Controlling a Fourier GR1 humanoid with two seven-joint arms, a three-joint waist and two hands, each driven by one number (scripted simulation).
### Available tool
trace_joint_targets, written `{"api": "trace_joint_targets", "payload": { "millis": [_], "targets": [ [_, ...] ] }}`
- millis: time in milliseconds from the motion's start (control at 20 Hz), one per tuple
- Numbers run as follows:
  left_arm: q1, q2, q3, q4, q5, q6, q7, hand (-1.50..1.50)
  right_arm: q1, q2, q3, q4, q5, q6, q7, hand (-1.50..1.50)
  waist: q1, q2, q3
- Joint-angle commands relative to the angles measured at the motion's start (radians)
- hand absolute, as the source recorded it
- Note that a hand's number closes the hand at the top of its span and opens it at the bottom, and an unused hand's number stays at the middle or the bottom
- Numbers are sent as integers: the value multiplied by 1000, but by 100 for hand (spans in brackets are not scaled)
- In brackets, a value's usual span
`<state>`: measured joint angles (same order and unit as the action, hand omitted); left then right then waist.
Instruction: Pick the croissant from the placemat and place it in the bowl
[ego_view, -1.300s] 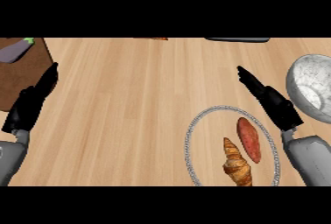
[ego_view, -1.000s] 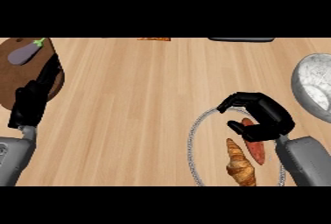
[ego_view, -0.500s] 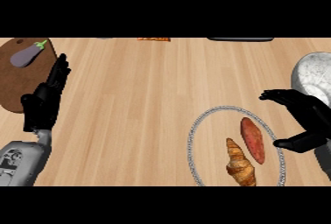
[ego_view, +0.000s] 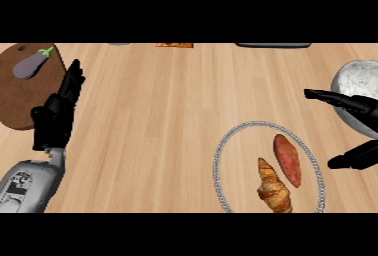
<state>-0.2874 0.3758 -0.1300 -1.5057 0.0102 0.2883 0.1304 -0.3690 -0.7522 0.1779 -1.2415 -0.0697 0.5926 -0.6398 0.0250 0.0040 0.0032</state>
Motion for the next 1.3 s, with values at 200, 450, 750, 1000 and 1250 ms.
{"api": "trace_joint_targets", "payload": {
  "millis": [200,450,750,1000,1250],
  "targets": [
    [55,-18,-17,-20,-38,17,-9,0,-62,-105,168,-118,217,68,-126,-150,-9,-3,-3],
    [27,11,23,-56,-11,-16,60,0,-45,-78,277,-206,277,36,-74,-150,-18,-5,-3],
    [78,-6,16,-123,-34,-11,71,0,-27,-94,358,-206,385,4,-97,-150,-14,-4,-2],
    [74,-10,60,-69,-27,-38,24,0,-35,-30,432,-215,522,-51,15,-150,-20,-4,-3],
    [99,-7,66,-125,-69,-45,55,0,10,7,433,-253,599,-42,96,-150,-21,-5,-3]
  ]
}}
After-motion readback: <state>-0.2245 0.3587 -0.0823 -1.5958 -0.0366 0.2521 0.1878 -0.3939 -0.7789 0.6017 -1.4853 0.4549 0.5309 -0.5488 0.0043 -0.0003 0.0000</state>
